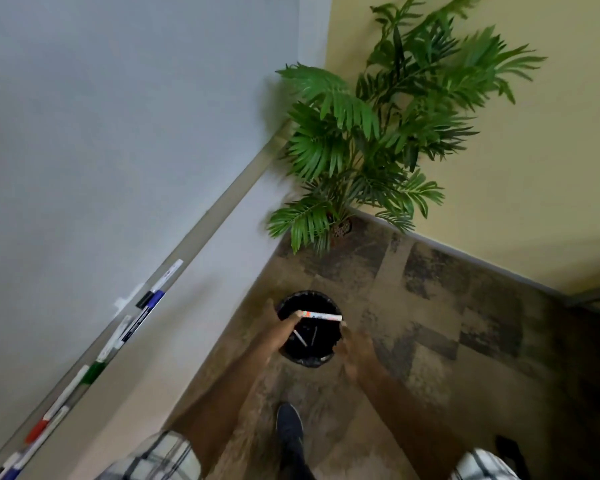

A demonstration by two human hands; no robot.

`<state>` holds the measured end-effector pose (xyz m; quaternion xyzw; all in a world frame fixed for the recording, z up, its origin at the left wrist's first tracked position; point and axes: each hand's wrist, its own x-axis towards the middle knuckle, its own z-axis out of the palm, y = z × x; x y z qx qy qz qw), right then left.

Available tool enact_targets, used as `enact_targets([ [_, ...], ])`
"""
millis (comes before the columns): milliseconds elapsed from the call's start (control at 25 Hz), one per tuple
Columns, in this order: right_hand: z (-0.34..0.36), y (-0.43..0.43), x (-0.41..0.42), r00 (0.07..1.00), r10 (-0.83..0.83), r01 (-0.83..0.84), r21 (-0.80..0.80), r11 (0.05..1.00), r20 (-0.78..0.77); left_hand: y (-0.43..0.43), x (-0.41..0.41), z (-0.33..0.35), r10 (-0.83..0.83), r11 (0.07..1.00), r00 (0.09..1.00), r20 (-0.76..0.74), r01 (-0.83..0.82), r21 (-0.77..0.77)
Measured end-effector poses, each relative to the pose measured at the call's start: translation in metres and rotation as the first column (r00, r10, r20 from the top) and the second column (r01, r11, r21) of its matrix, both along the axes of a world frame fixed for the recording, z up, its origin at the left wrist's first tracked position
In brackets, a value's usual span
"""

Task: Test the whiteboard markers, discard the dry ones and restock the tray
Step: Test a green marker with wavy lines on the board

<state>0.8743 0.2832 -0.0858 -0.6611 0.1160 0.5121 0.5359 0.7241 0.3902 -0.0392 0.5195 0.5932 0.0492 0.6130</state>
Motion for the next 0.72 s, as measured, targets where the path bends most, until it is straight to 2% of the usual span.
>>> enact_targets([
  [80, -0.013, -0.003, 0.008, 0.979, 0.189, -0.185, -0.051, 0.981, 0.083, 0.007, -0.015, -0.015, -0.104, 0.987, 0.992, -0.074, 0.112, 0.118],
  [120, -0.022, -0.007, 0.009, 0.938, 0.319, -0.309, -0.091, 0.947, 0.133, 0.006, -0.025, -0.024, -0.145, 0.974, 0.985, -0.098, 0.159, 0.16],
  [160, -0.03, -0.014, 0.009, 0.86, 0.478, -0.456, -0.151, 0.877, 0.181, 0.004, -0.036, -0.03, -0.185, 0.957, 0.974, -0.133, 0.21, 0.2],
  [200, -0.037, -0.02, 0.007, 0.79, 0.578, -0.535, -0.232, 0.813, 0.206, 0.0, -0.046, -0.037, -0.226, 0.938, 0.955, -0.191, 0.267, 0.223],
  [320, -0.044, -0.035, -0.008, 0.697, 0.68, -0.606, -0.318, 0.729, 0.229, -0.015, -0.073, -0.053, -0.337, 0.858, 0.873, -0.353, 0.439, 0.266],
  [440, -0.039, -0.037, -0.034, 0.598, 0.768, -0.686, -0.349, 0.638, 0.229, -0.036, -0.096, -0.058, -0.349, 0.82, 0.846, -0.403, 0.484, 0.306],
  [560, -0.043, -0.033, -0.061, 0.524, 0.801, -0.719, -0.353, 0.598, 0.29, -0.056, -0.123, -0.064, -0.363, 0.788, 0.821, -0.44, 0.523, 0.325],
  [720, -0.024, -0.026, -0.108, 0.246, 0.841, -0.802, -0.386, 0.456, 0.483, -0.075, -0.163, -0.056, -0.279, 0.803, 0.85, -0.447, 0.462, 0.376],
])
